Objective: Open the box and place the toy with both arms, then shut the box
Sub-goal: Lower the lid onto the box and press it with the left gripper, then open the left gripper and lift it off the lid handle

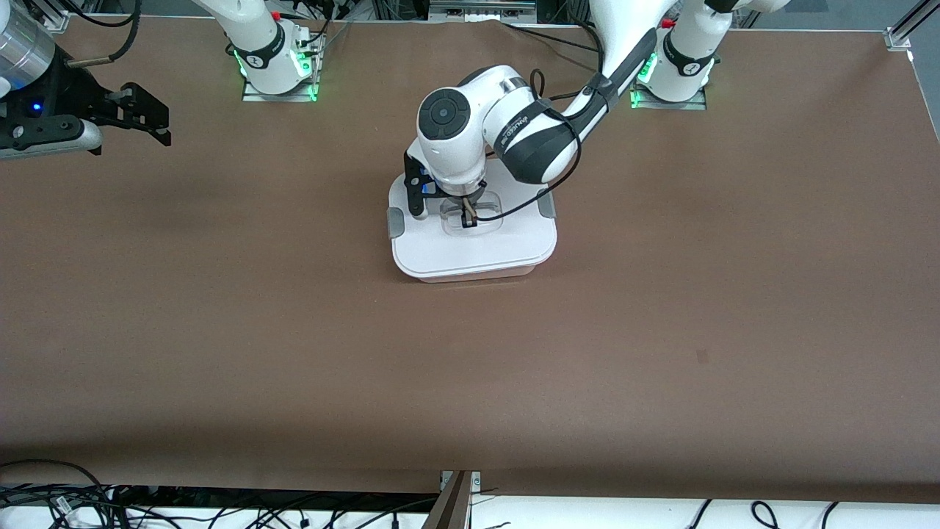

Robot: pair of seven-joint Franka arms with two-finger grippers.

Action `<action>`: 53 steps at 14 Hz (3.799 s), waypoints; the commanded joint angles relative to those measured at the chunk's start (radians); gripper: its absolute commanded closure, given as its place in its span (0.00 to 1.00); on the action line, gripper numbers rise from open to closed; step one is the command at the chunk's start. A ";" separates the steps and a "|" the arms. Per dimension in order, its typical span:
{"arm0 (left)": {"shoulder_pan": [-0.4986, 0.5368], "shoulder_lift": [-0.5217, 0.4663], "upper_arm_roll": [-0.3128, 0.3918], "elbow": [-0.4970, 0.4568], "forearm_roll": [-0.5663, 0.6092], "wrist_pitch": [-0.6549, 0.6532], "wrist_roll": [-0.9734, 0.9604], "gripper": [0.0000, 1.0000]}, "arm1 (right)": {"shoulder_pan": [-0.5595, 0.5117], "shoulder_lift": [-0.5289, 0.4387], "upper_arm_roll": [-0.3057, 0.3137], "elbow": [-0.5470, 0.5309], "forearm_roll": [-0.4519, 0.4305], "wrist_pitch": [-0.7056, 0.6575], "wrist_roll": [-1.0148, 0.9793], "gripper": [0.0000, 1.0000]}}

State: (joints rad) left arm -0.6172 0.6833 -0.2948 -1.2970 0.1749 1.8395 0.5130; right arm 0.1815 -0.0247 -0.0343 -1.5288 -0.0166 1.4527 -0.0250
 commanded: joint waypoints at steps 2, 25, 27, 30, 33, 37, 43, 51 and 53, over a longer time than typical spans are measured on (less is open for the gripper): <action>-0.015 -0.019 -0.001 -0.053 0.058 -0.002 -0.004 1.00 | 0.004 0.006 0.001 0.025 0.000 -0.023 0.017 0.00; 0.001 0.001 0.005 -0.056 0.084 0.055 0.099 0.73 | 0.004 0.006 0.002 0.025 0.000 -0.021 0.019 0.00; 0.001 -0.004 0.005 -0.053 0.081 0.052 0.097 0.00 | 0.004 0.006 0.002 0.025 0.000 -0.021 0.017 0.00; 0.002 -0.004 0.006 0.004 0.046 0.028 0.096 0.00 | 0.006 0.006 0.002 0.025 0.000 -0.021 0.019 0.00; 0.017 -0.004 0.008 0.062 0.020 -0.061 0.094 0.00 | 0.004 0.006 0.002 0.025 0.000 -0.021 0.017 0.00; 0.112 -0.010 0.006 0.102 -0.066 -0.082 0.042 0.00 | 0.004 0.006 0.002 0.025 0.000 -0.023 0.019 0.00; 0.342 -0.018 0.008 0.151 -0.071 -0.118 0.039 0.00 | 0.006 0.006 0.004 0.025 0.000 -0.023 0.019 0.00; 0.668 -0.045 0.009 0.240 -0.080 -0.192 0.030 0.00 | 0.006 0.006 0.004 0.025 0.000 -0.023 0.019 0.00; 0.714 -0.097 0.026 0.229 -0.072 -0.192 -0.003 0.00 | 0.006 0.006 0.004 0.025 0.000 -0.023 0.019 0.00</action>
State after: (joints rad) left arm 0.0688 0.6541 -0.2745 -1.0566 0.1175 1.6764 0.5516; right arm 0.1845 -0.0247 -0.0320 -1.5284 -0.0165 1.4525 -0.0215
